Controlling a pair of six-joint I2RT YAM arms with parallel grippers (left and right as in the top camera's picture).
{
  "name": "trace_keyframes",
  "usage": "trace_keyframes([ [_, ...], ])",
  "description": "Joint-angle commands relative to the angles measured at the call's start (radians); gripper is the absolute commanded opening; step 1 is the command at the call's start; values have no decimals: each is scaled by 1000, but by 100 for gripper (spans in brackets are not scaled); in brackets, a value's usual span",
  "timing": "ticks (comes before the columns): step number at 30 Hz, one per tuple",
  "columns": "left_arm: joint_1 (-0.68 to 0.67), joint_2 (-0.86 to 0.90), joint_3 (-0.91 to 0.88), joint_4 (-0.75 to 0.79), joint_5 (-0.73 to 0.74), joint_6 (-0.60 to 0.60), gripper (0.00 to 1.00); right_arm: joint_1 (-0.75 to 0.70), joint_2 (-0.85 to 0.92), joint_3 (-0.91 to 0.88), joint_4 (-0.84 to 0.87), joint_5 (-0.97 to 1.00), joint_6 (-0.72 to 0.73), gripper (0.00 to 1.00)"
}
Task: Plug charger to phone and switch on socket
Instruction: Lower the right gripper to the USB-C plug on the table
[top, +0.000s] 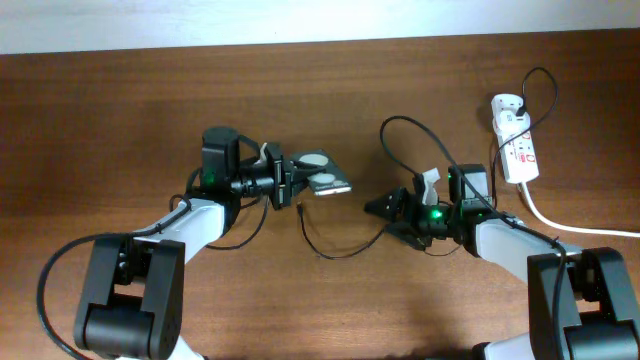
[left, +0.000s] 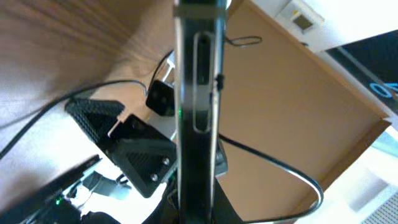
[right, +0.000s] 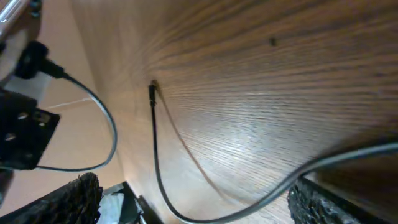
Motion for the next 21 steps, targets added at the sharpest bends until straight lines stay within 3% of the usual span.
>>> trace_keyframes([
  [1, 5, -1, 7, 68, 116, -13, 0, -3, -17, -4, -22, 32, -42, 99],
  [3, 8, -1, 7, 132, 152, -13, 0, -3, -17, -4, -43, 34, -73, 99],
  [13, 60, -1, 7, 135, 229, 11, 0, -3, -17, -4, -99, 88, -93, 99],
  [18, 60, -1, 7, 117, 226, -147, 0, -3, -17, -4, -111, 88, -93, 99],
  [21, 59, -1, 7, 117, 226, -148, 0, -3, -17, -4, -110, 89, -93, 99],
])
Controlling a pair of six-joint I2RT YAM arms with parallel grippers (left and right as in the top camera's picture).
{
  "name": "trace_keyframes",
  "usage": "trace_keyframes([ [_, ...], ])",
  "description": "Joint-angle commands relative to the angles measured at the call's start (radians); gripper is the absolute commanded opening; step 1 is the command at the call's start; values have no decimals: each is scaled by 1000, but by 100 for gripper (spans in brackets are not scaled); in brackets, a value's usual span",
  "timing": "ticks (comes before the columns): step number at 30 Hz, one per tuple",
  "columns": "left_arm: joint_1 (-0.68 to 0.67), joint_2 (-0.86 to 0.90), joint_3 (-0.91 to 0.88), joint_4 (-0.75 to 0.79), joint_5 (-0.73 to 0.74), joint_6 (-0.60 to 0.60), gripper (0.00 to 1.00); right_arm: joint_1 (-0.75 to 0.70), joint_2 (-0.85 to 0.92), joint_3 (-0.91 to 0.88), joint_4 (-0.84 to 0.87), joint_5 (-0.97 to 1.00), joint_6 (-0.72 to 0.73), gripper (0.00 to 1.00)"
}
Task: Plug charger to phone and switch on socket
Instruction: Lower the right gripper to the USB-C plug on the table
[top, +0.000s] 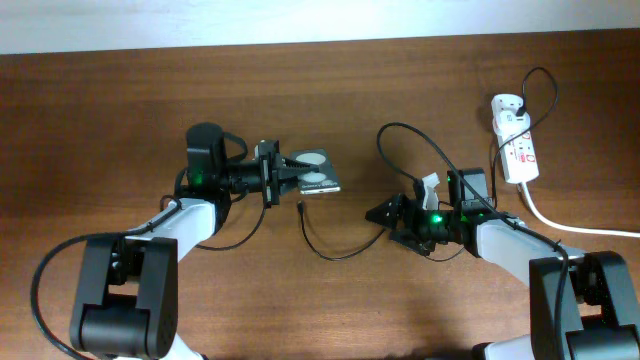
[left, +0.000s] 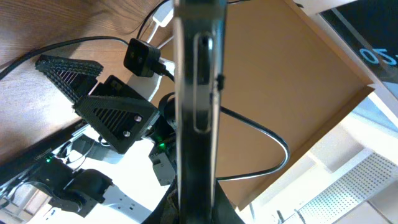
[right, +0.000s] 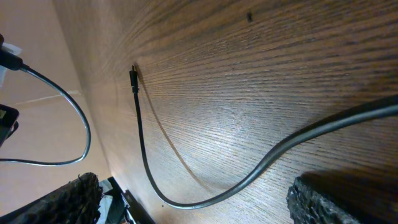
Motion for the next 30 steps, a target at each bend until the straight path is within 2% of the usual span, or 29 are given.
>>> trace_keyframes([
  [1, 2, -3, 9, 5, 29, -27, 0, -3, -3, -5, -11, 57, -14, 99],
  [22, 2, -3, 9, 5, 10, -19, 0, -3, -3, -5, -11, 57, -14, 99],
  [23, 2, -3, 9, 5, 10, -4, 0, -3, -3, -5, -10, 57, -14, 99],
  [25, 3, -3, 9, 31, -18, 132, 0, -3, -3, -5, 4, 49, -14, 99],
  [27, 3, -3, 9, 31, -78, 251, 0, -3, -3, -5, 4, -16, -29, 81],
  [30, 20, -3, 9, 31, -122, 376, 0, -3, -29, -2, -9, -56, -97, 75],
])
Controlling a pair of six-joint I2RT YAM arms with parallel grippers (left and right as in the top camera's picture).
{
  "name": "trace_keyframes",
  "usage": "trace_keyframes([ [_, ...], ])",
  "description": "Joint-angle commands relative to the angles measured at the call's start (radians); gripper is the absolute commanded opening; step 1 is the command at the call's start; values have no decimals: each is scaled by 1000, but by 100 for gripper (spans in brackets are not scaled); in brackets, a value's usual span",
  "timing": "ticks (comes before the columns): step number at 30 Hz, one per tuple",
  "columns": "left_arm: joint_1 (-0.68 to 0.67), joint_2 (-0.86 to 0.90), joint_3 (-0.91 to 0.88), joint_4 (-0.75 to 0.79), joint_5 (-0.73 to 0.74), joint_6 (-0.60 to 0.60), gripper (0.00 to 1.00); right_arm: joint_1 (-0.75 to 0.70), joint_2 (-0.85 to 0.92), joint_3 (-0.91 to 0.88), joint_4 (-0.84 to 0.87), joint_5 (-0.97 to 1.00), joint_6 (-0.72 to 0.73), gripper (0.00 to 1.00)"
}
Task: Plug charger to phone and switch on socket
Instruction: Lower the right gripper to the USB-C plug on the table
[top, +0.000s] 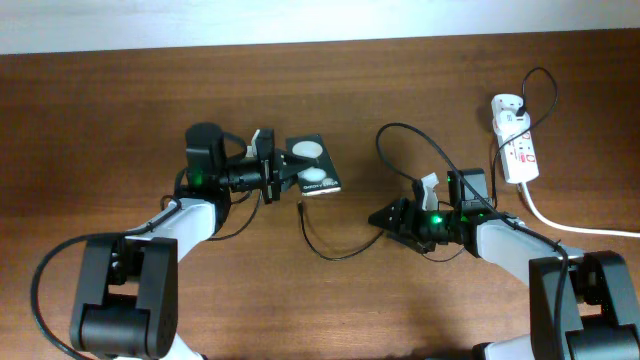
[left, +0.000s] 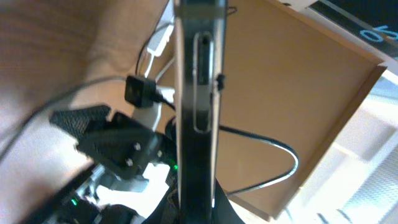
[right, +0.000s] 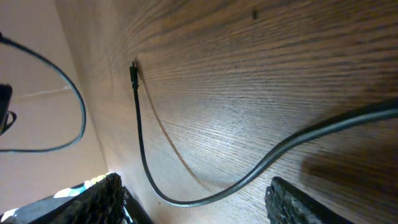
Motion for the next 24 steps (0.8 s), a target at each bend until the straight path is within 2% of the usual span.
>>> trace_keyframes([
  [1, 43, -3, 9, 9, -34, 182, 0, -3, -69, 6, -36, -39, -99, 75],
  [4, 134, -3, 9, 10, 1, 224, 0, 63, -264, 65, -170, 119, -143, 82],
  [7, 187, -3, 9, 10, 28, 259, 0, 308, -398, 196, -265, 439, -146, 88],
  [11, 249, -3, 9, 10, 43, 274, 0, 596, -358, 317, -274, 836, -170, 88],
  [13, 288, -3, 9, 10, 42, 282, 0, 658, -307, 317, -211, 918, -172, 87],
  [16, 338, -3, 9, 10, 70, 299, 0, 695, -175, 317, -71, 957, -180, 80],
  [19, 348, -3, 9, 9, 95, 319, 0, 699, -27, 317, 45, 953, -180, 80],
  [21, 348, -3, 9, 10, 98, 319, 0, 699, 41, 317, 58, 908, -179, 85],
  [22, 348, -3, 9, 10, 98, 323, 0, 699, 56, 317, 58, 859, -179, 94],
  [24, 348, -3, 9, 9, 100, 345, 0, 699, 58, 317, 59, 832, -180, 96],
])
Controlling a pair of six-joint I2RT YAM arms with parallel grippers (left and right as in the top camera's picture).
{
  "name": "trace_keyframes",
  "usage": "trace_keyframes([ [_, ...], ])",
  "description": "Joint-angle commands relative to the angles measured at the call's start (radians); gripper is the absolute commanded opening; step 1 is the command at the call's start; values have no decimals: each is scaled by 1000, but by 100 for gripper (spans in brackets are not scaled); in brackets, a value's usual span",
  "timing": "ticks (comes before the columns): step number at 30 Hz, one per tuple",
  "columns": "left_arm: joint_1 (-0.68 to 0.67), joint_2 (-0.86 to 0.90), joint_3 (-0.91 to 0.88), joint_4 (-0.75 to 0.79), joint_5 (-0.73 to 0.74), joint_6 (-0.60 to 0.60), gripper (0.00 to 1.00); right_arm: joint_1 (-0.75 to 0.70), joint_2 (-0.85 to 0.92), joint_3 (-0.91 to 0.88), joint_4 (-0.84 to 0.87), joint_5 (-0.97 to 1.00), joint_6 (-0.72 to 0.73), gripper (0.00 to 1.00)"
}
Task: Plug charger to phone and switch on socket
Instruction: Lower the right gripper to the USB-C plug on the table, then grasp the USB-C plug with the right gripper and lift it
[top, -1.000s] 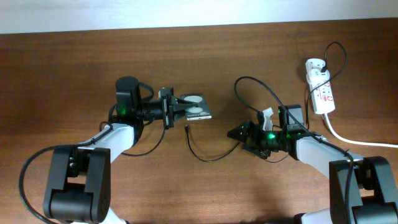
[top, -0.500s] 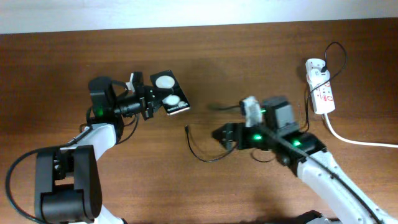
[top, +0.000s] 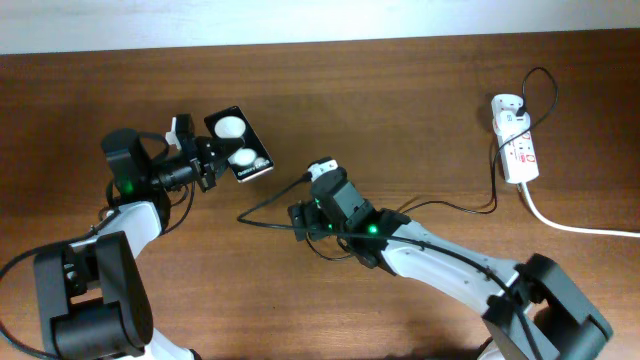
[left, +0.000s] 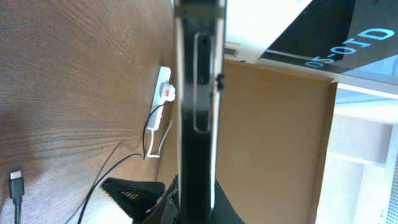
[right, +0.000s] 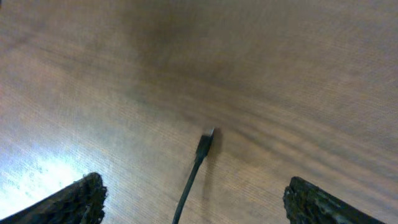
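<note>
The black phone (top: 238, 146), its back with two white discs facing up, is lifted off the table at the far left. My left gripper (top: 210, 161) is shut on it, and the phone's edge (left: 199, 106) fills the left wrist view. The thin black charger cable (top: 265, 222) lies on the wood, and its plug tip (right: 206, 141) points away from my right gripper (right: 202, 202). That gripper (top: 298, 218) is open, low over the table, with the cable running between its fingers (right: 78, 199) untouched. The white power strip (top: 515, 148) lies at the far right.
The wooden table (top: 400, 90) carries the strip's white lead (top: 560, 222) off its right edge. The charger cable trails right from under my right arm toward the strip (left: 164, 91). My right arm stretches across the table's middle.
My left gripper has carried the phone from the table's middle to the far left. My right gripper was right of centre and is now left of centre, behind the plug, which lies further left.
My left gripper held the phone near the table's middle through all earlier moments, turning it slightly. My right gripper stayed open right of centre with the cable in front of it. Now both have shifted left and the plug lies just ahead of the open right fingers.
</note>
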Motion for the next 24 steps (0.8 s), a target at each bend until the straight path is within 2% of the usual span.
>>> trace_keyframes([
  [1, 4, -4, 9, 6, 41, 43, 0, 8, 6, 9, 10, -53, -14, 92],
  [3, 4, -4, 9, 7, 40, 43, 0, 10, 42, 9, 31, -49, -64, 78],
  [5, 4, -4, 9, 7, 33, 43, 0, 21, 99, 9, 44, -49, -65, 70],
  [16, 6, -4, 9, 6, 6, 43, 0, 48, 245, 19, 162, 24, -64, 63],
  [19, 16, -4, 9, 7, 6, 43, 0, 47, 266, 33, 170, 49, -53, 51],
  [24, 56, -4, 9, 6, 8, 43, 0, 47, 283, 33, 192, 77, -11, 18],
])
